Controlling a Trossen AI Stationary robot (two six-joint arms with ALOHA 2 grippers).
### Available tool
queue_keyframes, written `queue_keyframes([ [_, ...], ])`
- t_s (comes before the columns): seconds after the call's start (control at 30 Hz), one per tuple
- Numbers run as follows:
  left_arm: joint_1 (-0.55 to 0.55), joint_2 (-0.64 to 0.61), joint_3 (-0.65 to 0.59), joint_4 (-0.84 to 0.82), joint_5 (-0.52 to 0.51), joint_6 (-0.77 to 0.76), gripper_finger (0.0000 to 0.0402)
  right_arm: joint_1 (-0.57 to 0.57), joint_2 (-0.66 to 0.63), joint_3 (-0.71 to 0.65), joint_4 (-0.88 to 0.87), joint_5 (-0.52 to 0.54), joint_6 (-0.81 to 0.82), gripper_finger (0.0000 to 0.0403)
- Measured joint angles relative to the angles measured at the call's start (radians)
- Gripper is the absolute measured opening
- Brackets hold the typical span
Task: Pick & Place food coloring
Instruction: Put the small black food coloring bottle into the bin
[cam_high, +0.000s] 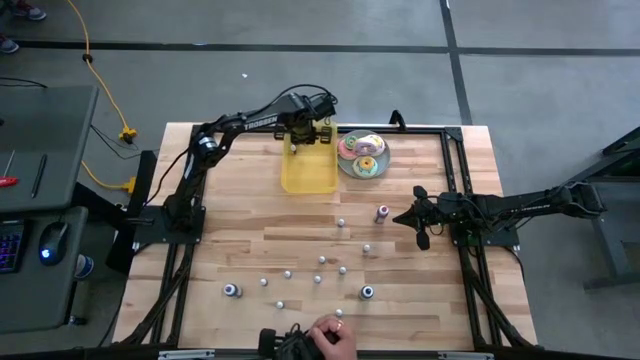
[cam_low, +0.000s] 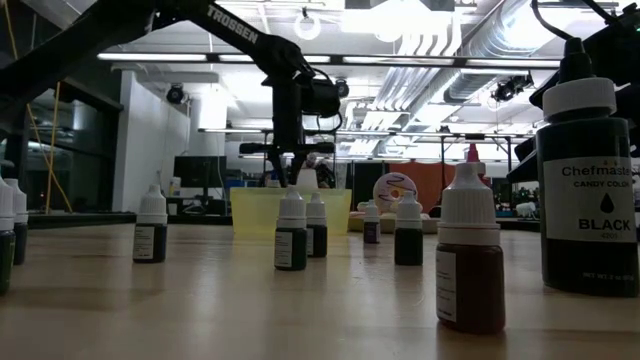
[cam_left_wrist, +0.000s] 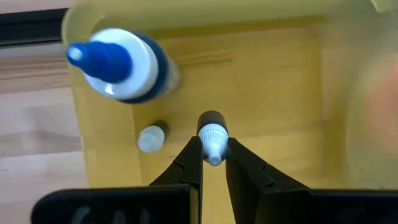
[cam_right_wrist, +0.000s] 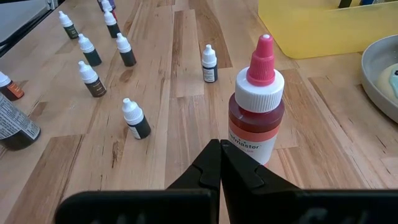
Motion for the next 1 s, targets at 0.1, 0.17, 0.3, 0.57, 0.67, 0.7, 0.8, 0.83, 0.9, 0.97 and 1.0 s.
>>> queue_keyframes([
  [0.1, 0.014, 0.0, 0.0, -0.001, 0.0, 0.0, 0.0033, 0.0, 0.0, 0.0, 0.0, 0.0, 0.0, 0.0],
  [0.17, 0.02, 0.0, 0.0, -0.002, 0.003, 0.0, 0.0033, 0.0, 0.0, 0.0, 0.0, 0.0, 0.0, 0.0],
  [0.3, 0.032, 0.006, -0.017, -0.002, 0.035, 0.003, 0.0033, 0.0, 0.0, 0.0, 0.0, 0.0, 0.0, 0.0],
  [0.57, 0.032, 0.008, -0.063, 0.027, 0.065, 0.013, 0.0033, 0.0, 0.0, 0.0, 0.0, 0.0, 0.0, 0.0],
  [0.67, 0.032, 0.008, -0.078, 0.028, 0.067, 0.016, 0.0033, 0.0, 0.0, 0.0, 0.0, 0.0, 0.0, 0.0],
  [0.7, 0.032, 0.008, -0.083, 0.03, 0.07, 0.021, 0.0034, 0.0, 0.0, 0.0, 0.0, 0.0, 0.0, 0.0],
  [0.8, 0.032, 0.008, -0.094, 0.034, 0.079, 0.031, 0.0034, 0.0, 0.0, 0.0, 0.0, 0.0, 0.0, 0.0],
  [0.83, 0.032, 0.008, -0.094, 0.035, 0.079, 0.031, 0.0035, 0.0, 0.0, 0.0, 0.0, 0.0, 0.0, 0.0],
  [0.9, 0.032, 0.008, -0.094, 0.044, 0.079, 0.033, 0.0042, 0.0, 0.0, 0.0, 0.0, 0.0, 0.0, 0.0],
  [0.97, 0.032, 0.008, -0.094, 0.048, 0.079, 0.048, 0.0055, 0.0, 0.0, 0.0, 0.0, 0.0, 0.0, 0.0],
  [1.0, 0.032, 0.008, -0.094, 0.049, 0.079, 0.059, 0.0062, 0.0, 0.0, 0.0, 0.0, 0.0, 0.0, 0.0],
])
